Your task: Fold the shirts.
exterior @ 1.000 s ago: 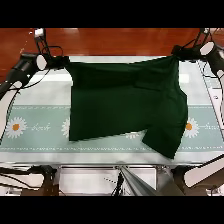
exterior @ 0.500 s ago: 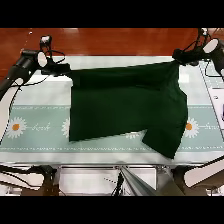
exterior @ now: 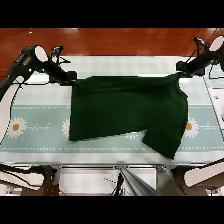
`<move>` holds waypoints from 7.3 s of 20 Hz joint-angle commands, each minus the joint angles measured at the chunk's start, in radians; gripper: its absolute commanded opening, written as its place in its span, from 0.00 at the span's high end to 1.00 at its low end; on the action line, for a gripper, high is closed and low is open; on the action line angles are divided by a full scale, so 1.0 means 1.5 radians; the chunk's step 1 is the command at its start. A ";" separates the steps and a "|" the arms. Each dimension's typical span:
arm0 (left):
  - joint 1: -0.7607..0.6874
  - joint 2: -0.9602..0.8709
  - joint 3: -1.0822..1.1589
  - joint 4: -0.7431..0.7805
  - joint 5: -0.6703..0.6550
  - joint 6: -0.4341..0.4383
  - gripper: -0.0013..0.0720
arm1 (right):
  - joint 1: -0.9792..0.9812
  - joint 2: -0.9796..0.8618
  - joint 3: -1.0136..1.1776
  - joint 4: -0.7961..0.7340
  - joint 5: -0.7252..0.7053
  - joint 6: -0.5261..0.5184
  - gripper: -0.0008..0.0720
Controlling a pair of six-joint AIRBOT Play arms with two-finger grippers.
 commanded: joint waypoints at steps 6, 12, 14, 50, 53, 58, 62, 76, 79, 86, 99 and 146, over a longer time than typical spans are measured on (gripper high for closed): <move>0.077 0.053 0.000 -0.036 -0.185 0.032 0.00 | -0.025 0.037 0.008 -0.121 0.204 -0.073 0.35; 0.133 0.265 -0.303 -0.062 -0.147 0.108 0.00 | -0.188 0.214 -0.207 -0.005 0.163 -0.115 0.30; 0.157 0.335 -0.459 -0.119 -0.107 0.142 0.00 | -0.265 0.281 -0.334 0.119 0.089 -0.159 0.30; 0.140 0.285 -0.640 -0.376 0.023 0.263 0.96 | -0.291 0.327 -0.704 0.136 -0.068 -0.217 0.29; 0.140 0.285 -0.639 -0.375 0.027 0.264 0.96 | -0.239 0.328 -0.715 0.147 -0.113 -0.212 0.67; 0.166 0.285 -0.541 -0.375 -0.008 0.281 0.96 | -0.215 0.341 -0.610 0.156 -0.059 -0.206 0.95; 0.179 0.290 -0.362 -0.382 -0.038 0.280 0.96 | -0.214 0.391 -0.459 0.308 -0.076 -0.222 0.95; 0.157 -0.004 -0.128 -0.468 0.119 0.255 0.96 | -0.057 0.074 -0.226 0.379 -0.462 -0.159 0.95; 0.155 -0.059 -0.110 -0.468 0.117 0.255 0.94 | -0.057 0.033 -0.226 0.374 -0.478 -0.144 0.95; 0.171 -0.083 -0.110 -0.462 0.067 0.214 0.44 | -0.090 0.051 -0.226 0.299 -0.434 -0.178 0.34; 0.160 0.006 -0.110 -0.463 0.000 0.213 0.44 | -0.198 -0.019 -0.226 0.318 -0.146 -0.135 0.15; 0.084 0.254 -0.110 -0.581 0.235 0.231 0.96 | 0.312 0.363 -0.228 -0.017 -0.086 0.087 0.95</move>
